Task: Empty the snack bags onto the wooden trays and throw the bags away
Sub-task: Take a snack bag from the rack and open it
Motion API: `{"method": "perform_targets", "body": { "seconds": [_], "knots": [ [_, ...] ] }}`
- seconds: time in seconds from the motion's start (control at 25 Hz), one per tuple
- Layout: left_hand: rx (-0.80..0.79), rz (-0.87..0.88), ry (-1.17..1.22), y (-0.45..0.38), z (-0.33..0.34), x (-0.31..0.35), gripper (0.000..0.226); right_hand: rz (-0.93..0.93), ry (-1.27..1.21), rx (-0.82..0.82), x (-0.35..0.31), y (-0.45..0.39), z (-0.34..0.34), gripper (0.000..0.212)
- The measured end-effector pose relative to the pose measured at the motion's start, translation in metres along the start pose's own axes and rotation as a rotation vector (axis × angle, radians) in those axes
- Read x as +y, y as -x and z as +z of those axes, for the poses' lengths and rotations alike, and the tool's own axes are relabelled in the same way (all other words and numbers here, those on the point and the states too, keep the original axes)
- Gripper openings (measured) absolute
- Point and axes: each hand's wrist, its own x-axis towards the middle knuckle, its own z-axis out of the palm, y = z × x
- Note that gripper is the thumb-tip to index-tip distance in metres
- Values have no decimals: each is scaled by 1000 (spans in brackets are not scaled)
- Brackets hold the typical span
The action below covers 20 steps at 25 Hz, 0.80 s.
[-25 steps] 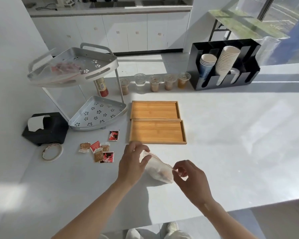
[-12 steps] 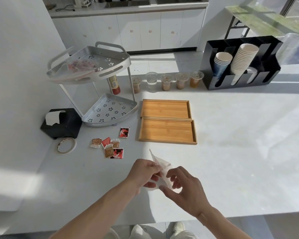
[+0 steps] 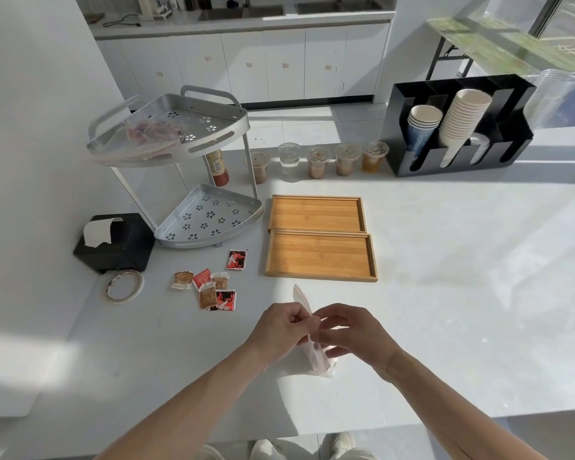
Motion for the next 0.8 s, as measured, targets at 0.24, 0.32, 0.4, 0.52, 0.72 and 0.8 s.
{"method": "perform_targets", "body": {
  "seconds": [0.24,0.32,0.4,0.52,0.72,0.8],
  "knots": [
    [-67,-6,114,-3,-4,-3,23,60,-37,24,-5,-3,-2,15],
    [-63,6,136,-4,-4,-5,25,61,-36,26,-7,-3,-1,13],
    [-51,13,152,-3,-4,-7,25,55,-37,27,-7,-3,0,14],
    [-22,-17,180,-3,-7,-8,19,54,-47,36,-8,-5,3,15],
    [13,-55,215,-2,-13,-8,15,44,-11,19,-9,-10,6,15],
    [30,-61,198,-2,-15,-7,14,35,2,27,-9,-12,8,15]
  ]
}}
